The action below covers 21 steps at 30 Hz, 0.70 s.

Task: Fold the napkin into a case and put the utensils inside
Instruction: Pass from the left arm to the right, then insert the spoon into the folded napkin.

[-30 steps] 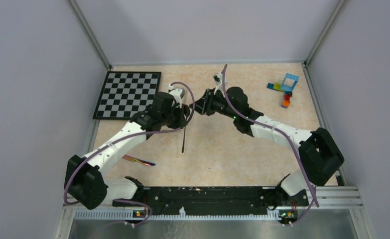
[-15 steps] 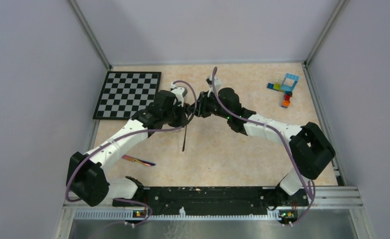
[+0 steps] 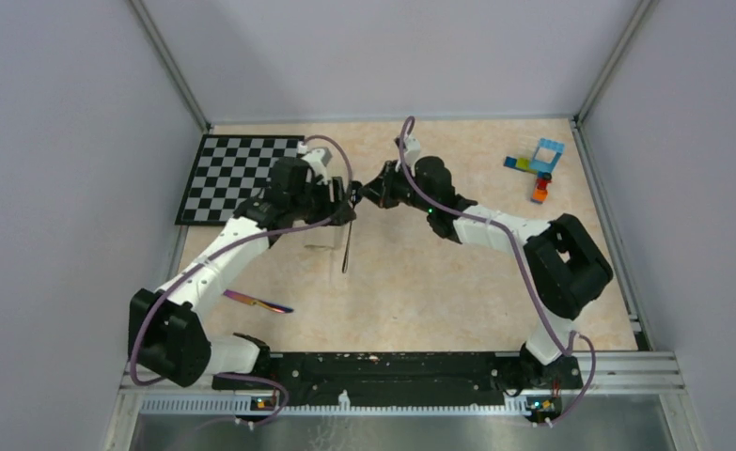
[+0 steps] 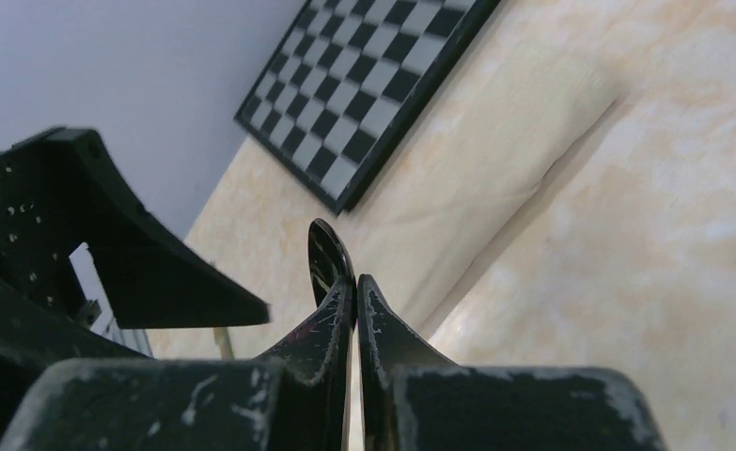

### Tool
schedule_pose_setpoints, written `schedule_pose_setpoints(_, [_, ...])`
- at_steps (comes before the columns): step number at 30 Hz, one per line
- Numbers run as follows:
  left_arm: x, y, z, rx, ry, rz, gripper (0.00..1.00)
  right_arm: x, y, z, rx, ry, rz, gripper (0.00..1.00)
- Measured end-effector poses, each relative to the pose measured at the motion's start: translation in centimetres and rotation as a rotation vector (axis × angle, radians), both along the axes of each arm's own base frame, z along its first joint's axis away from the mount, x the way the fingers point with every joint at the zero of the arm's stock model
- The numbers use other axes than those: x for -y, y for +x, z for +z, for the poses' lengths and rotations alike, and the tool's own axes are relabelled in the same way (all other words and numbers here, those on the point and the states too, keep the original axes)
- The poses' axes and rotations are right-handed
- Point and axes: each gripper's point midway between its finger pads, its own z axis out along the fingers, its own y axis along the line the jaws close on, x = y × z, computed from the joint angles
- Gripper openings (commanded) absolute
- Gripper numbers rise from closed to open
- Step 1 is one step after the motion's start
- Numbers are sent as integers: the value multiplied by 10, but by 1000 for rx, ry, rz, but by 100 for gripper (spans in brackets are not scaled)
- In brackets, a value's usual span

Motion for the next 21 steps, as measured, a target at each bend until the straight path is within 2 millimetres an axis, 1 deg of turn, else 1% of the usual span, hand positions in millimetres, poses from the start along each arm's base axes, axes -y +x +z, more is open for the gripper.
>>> schedule_pose_setpoints(2, [-18,14,6,-13,-70,59,63,6,26,4,3,39,-25,0])
schedule_pose_setpoints(4, [-44,28,10,-18,-140,141,58,15,56,9,20,72,-63,0])
schedule_pose_setpoints(5, [-54,32,9,-24,-167,175,55,20,72,13,40,88,-83,0])
schedule_pose_setpoints(6, [-60,34,8,-33,-189,193,51,23,85,17,55,101,-97,0])
schedule_pose_setpoints(8, [-62,35,3,-56,-242,202,42,27,117,29,97,132,-121,0])
schedule_pose_setpoints(9, [-61,34,0,-70,-259,200,39,26,130,34,117,147,-126,0])
schedule_pose_setpoints(11, [-56,34,-11,-110,-294,189,32,20,159,43,160,175,-129,0])
schedule_pose_setpoints(12, [-54,36,-18,-136,-305,184,29,17,170,44,173,185,-129,0])
schedule_pose_setpoints(14, [-51,40,-32,-178,-316,184,26,9,192,41,191,198,-124,0])
schedule_pose_setpoints(15, [-50,41,-41,-197,-316,187,25,4,203,36,196,201,-120,0])
schedule_pose_setpoints(18, [-53,39,-62,-241,-303,204,22,-7,226,16,185,192,-108,0])
schedule_pose_setpoints(21, [-58,34,-75,-259,-283,228,21,-18,245,-6,169,176,-98,0])
